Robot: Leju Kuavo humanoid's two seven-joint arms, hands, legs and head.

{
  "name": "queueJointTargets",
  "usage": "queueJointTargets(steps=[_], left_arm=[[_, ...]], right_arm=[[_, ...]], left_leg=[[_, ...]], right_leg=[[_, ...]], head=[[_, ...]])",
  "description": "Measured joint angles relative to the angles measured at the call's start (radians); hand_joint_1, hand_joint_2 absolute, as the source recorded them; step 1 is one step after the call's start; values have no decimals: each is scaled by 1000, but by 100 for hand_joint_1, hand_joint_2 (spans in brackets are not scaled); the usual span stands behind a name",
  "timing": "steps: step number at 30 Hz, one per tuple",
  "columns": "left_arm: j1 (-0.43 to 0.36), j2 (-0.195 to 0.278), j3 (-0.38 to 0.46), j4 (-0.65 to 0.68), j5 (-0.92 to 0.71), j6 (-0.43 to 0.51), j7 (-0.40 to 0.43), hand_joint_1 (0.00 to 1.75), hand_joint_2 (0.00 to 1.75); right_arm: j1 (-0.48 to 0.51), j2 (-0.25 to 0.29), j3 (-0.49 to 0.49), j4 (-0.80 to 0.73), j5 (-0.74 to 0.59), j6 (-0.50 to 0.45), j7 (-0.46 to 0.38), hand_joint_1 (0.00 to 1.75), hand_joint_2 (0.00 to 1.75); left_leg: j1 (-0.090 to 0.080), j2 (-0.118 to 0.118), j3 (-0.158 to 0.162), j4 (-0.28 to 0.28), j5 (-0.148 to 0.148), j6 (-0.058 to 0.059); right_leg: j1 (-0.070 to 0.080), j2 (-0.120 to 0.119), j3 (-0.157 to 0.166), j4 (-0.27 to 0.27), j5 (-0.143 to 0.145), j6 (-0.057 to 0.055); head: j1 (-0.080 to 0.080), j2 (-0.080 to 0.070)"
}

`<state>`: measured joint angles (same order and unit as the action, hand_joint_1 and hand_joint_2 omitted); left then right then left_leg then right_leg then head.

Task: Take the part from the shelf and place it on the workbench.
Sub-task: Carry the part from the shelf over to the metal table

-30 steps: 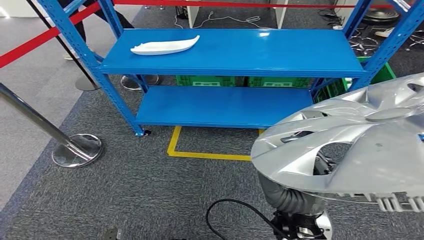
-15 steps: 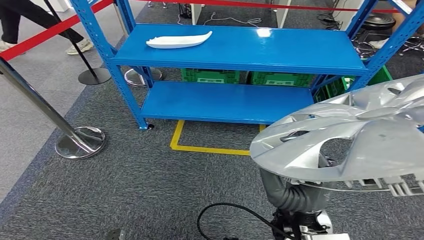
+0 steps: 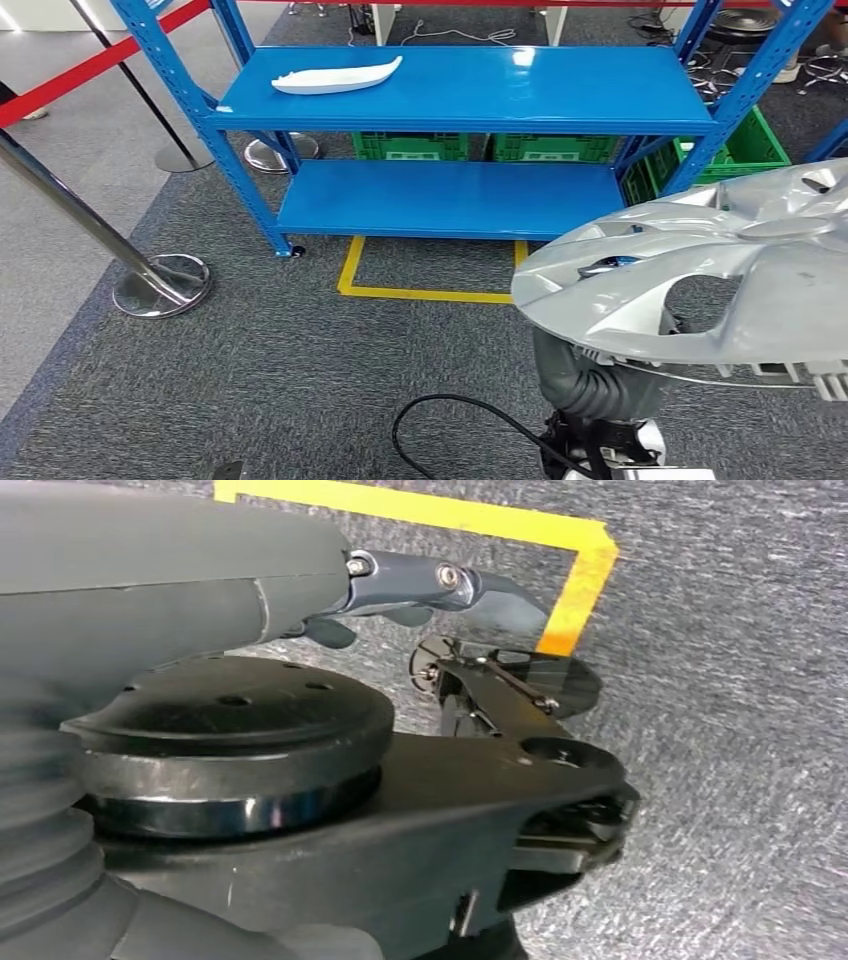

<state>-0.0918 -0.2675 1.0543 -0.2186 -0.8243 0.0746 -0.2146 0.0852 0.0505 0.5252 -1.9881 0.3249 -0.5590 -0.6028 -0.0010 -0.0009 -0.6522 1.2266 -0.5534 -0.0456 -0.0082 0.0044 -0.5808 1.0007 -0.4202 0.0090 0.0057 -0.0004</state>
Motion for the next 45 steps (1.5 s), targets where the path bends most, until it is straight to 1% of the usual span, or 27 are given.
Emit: queueJointTargets(steps=[2, 4, 6, 8, 10, 12, 13, 14, 15, 16, 18, 20, 23, 24, 26, 28, 29, 30, 31, 32, 34, 36, 38, 40, 42, 44, 45], left_arm=[[-1, 0, 0, 0, -2, 4, 0, 0, 175], [-3, -1, -1, 0, -4, 6, 0, 0, 175], [-3, -1, -3, 0, -13, 14, 4, 0, 175], [-1, -2, -13, 0, -40, 32, 22, 0, 175], [0, -3, -34, 0, -83, 55, 54, 0, 175], [1, -4, -59, 0, -125, 76, 90, 0, 175], [2, -5, -71, 0, -142, 83, 109, 0, 175], [4, -5, -82, 0, -158, 89, 129, 0, 175], [5, -5, -94, 0, -173, 94, 149, 0, 175], [6, -5, -106, 0, -187, 98, 167, 0, 175], [6, -6, -129, 0, -208, 103, 191, 0, 175], [6, -7, -146, 0, -219, 104, 201, 0, 175], [6, -8, -160, 0, -223, 94, 204, 0, 175], [5, -8, -164, 0, -223, 90, 204, 0, 175], [5, -8, -172, 0, -222, 87, 204, 0, 175], [6, -8, -174, 0, -221, 85, 203, 0, 175], [6, -8, -174, 0, -220, 85, 202, 0, 175], [6, -8, -174, 0, -219, 84, 200, 0, 175], [6, -8, -174, 0, -218, 84, 199, 0, 175], [6, -8, -174, 0, -217, 84, 198, 0, 175], [7, -8, -174, 0, -215, 84, 197, 0, 175], [6, -8, -174, 0, -215, 84, 196, 0, 175], [6, -10, -174, 0, -214, 84, 196, 0, 175], [5, -11, -174, 0, -214, 84, 196, 0, 175], [7, -12, -174, 0, -214, 84, 196, 0, 175], [10, -11, -174, 0, -214, 84, 196, 0, 175], [11, -11, -174, 0, -214, 84, 196, 0, 175]], right_arm=[[1, 2, 0, -2, 7, -11, -5, 175, 175], [1, 5, 0, -5, 11, -18, -8, 175, 175], [2, 5, 0, -8, 16, -28, -9, 175, 175], [3, 6, 0, -9, 24, -45, -8, 175, 175], [3, 6, 0, -8, 33, -63, -6, 175, 175], [2, 6, 0, -7, 36, -77, -2, 175, 175], [2, 6, 0, -6, 34, -81, 2, 175, 175], [2, 6, 0, -5, 31, -84, 5, 175, 175], [1, 6, 0, -3, 27, -86, 9, 175, 175], [0, 6, 0, -2, 22, -87, 12, 175, 175], [-6, 6, 0, -1, 16, -87, 16, 175, 175], [-12, 6, 0, 0, 12, -89, 18, 175, 175], [-14, 6, 0, 1, 3, -89, 22, 175, 175], [-14, 6, 0, 1, -1, -88, 24, 175, 175], [-15, 6, 0, 1, -7, -84, 26, 175, 175], [-14, 6, 0, 1, -10, -82, 27, 175, 175], [-13, 6, 0, 1, -12, -81, 27, 175, 175], [-13, 6, 0, 1, -14, -81, 27, 175, 175], [-13, 6, 0, 1, -16, -81, 27, 175, 175], [-13, 6, 0, 1, -17, -81, 27, 175, 175], [-15, 6, 0, 1, -17, -81, 26, 175, 175], [-15, 6, 0, 1, -17, -81, 25, 175, 175], [-12, 6, 0, 1, -17, -81, 24, 175, 175], [-12, 6, 0, 1, -17, -82, 24, 175, 175], [-14, 6, 0, 1, -17, -82, 24, 175, 175], [-13, 6, 0, 2, -17, -82, 24, 175, 175], [-12, 6, 0, 2, -17, -82, 24, 175, 175]], left_leg=[[3, 0, 60, -115, 68, 0], [5, -1, 110, -221, 101, 6], [3, -2, 116, -250, 100, 20], [3, -2, 109, -249, 107, 35], [4, -1, 106, -252, 113, 46], [2, -1, 101, -252, 117, 52], [0, -1, 100, -251, 118, 54], [-1, 0, 99, -251, 119, 54], [-1, -1, 98, -251, 120, 55], [-2, -1, 98, -250, 120, 54], [-4, -2, 97, -246, 120, 50], [-8, -2, 92, -242, 121, 41], [-6, 2, 87, -241, 123, 25], [-6, 2, 82, -230, 113, 18], [-4, 1, 45, -148, 59, 7], [-2, 0, -18, -13, -4, 0], [-2, 0, -39, 30, -15, -1], [-2, 0, -43, 39, -6, 0], [-1, -2, -27, 10, 20, 2], [0, -12, 3, -47, 55, 4], [5, -55, 67, -173, 103, 10], [8, -80, 93, -231, 108, 18], [7, -60, 93, -237, 109, 30], [8, -35, 93, -242, 115, 43], [6, -9, 93, -244, 115, 51], [3, 19, 92, -243, 114, 54], [3, 32, 93, -243, 114, 54]], right_leg=[[-1, 2, -1, 0, 3, 6], [2, 4, -9, 7, 6, 16], [4, 4, -19, 12, 11, 28], [1, 3, -28, 17, 7, 39], [0, 2, -59, 85, -41, 46], [0, 2, -116, 223, -114, 50], [0, 2, -139, 282, -136, 50], [0, 2, -148, 310, -141, 50], [0, 2, -137, 298, -127, 48], [0, 1, -107, 247, -98, 46], [0, 1, -26, 103, -44, 40], [2, 3, 12, 27, -28, 32], [3, 10, 6, 22, -24, 15], [2, 13, 5, 21, -21, 10], [-2, 19, 3, 18, -17, 2], [-3, 28, -2, 19, -14, -2], [-3, 34, -5, 19, -12, -2], [-3, 42, -6, 19, -11, -1], [-3, 52, -7, 19, -9, 1], [-3, 63, -8, 19, -7, 3], [-1, 86, -14, 22, -4, 11], [-2, 107, -26, 24, 2, 23], [-5, 122, -37, 22, 9, 36], [-3, 87, -57, 53, -13, 45], [0, 29, -106, 164, -75, 51], [-1, 7, -157, 283, -123, 56], [-1, 3, -162, 299, -123, 56]], head=[[0, 0], [-1, 0], [-2, 0], [-1, 0], [4, 0], [9, 0], [9, 0], [9, 0], [9, 0], [9, 0], [9, 0], [8, 0], [7, 0], [5, 0], [2, 0], [0, 0], [0, 0], [0, 0], [0, 0], [0, 0], [1, 0], [1, 0], [1, 0], [9, 0], [18, 0], [20, 0], [20, 0]])
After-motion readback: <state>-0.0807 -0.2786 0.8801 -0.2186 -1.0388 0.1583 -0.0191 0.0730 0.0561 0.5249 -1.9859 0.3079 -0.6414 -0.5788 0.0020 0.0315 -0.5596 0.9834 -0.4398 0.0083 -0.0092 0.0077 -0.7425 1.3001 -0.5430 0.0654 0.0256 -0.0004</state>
